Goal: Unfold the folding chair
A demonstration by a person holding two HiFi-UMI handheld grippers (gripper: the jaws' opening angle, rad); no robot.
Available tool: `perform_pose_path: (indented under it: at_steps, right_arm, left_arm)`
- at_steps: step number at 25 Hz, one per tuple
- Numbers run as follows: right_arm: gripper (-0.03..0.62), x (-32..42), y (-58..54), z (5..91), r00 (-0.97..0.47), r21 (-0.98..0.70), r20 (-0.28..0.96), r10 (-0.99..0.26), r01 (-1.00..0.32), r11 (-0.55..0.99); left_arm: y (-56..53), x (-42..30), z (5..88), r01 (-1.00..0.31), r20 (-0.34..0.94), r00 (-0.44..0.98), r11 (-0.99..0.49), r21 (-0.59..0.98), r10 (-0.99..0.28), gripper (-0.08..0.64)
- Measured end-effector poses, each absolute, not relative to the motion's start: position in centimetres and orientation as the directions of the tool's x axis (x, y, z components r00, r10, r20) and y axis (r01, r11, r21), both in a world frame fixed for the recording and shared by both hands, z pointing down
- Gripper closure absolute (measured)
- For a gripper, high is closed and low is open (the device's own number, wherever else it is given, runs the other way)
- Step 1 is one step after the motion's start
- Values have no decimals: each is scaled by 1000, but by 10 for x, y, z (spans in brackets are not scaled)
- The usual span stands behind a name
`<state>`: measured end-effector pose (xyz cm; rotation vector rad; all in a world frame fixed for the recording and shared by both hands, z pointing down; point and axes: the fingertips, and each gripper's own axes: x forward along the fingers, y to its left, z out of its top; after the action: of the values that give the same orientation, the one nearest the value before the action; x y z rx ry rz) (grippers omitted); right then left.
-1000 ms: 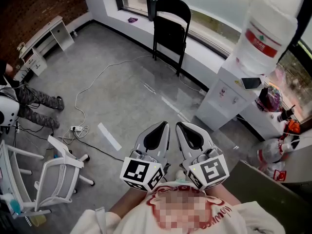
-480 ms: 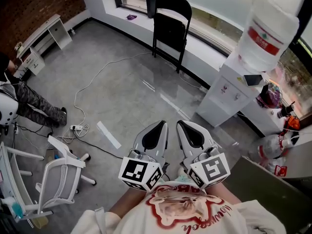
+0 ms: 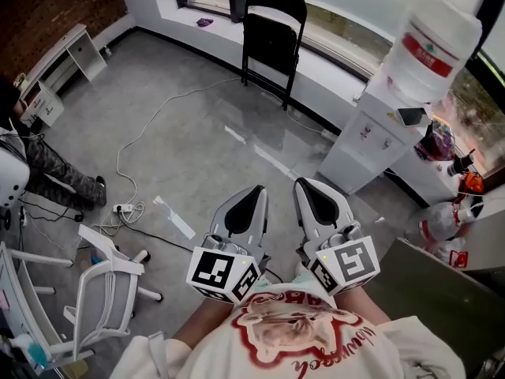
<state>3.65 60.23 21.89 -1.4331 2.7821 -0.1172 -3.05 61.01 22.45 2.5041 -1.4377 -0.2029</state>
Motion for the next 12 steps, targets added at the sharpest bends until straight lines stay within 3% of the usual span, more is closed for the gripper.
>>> perform_pose_path:
  at_steps: [12]
  right_arm:
    - [569, 15, 603, 225, -564, -36, 47, -824, -826, 563]
  left_arm:
    - [601, -52, 223, -802, -28, 533, -515, 302, -846, 560]
